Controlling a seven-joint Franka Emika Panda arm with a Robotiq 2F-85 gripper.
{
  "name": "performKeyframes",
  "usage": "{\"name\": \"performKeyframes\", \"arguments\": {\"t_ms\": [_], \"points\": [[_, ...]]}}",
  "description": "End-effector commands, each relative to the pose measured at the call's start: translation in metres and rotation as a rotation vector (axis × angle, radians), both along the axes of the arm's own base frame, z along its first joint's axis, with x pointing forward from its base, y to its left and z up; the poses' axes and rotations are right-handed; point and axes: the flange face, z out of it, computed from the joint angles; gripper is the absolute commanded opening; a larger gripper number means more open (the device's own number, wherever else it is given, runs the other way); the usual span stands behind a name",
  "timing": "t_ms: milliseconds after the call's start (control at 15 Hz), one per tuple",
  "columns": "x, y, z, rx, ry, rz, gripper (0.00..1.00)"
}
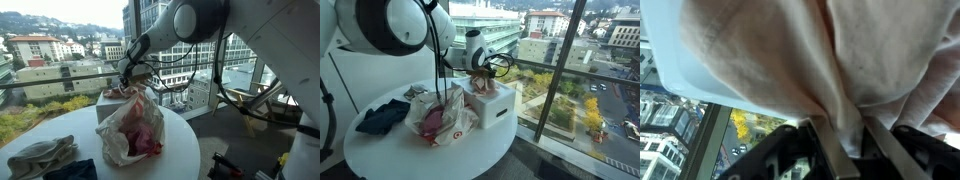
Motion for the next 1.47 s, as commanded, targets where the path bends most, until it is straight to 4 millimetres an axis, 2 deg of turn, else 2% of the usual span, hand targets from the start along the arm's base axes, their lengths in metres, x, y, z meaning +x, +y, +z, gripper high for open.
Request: {"name": "performKeyframes", "arguments": {"t_ms": [0,133,400,600,867,1200,1267,1333,1400], "points": [[-0.022,0.01,0.023,0.143,0.019,-0.008,0.02],[-0.033,0.019,0.041,0.236,-0.004,0.011,0.0],[-0.059,0.031,0.091,0.395,-0.083,0.059,0.02],[-0.079,0.033,0.132,0.524,-0.152,0.096,0.02],[-0.111,0.037,0.181,0.602,-0.229,0.169,0.02],[-0.164,0.044,0.225,0.626,-0.292,0.261,0.02],[-0.177,0.045,0.231,0.626,-0.304,0.279,0.02],[-0.193,0.041,0.248,0.652,-0.344,0.298,0.02],[-0.207,0.04,0.252,0.662,-0.354,0.314,0.02]]}}
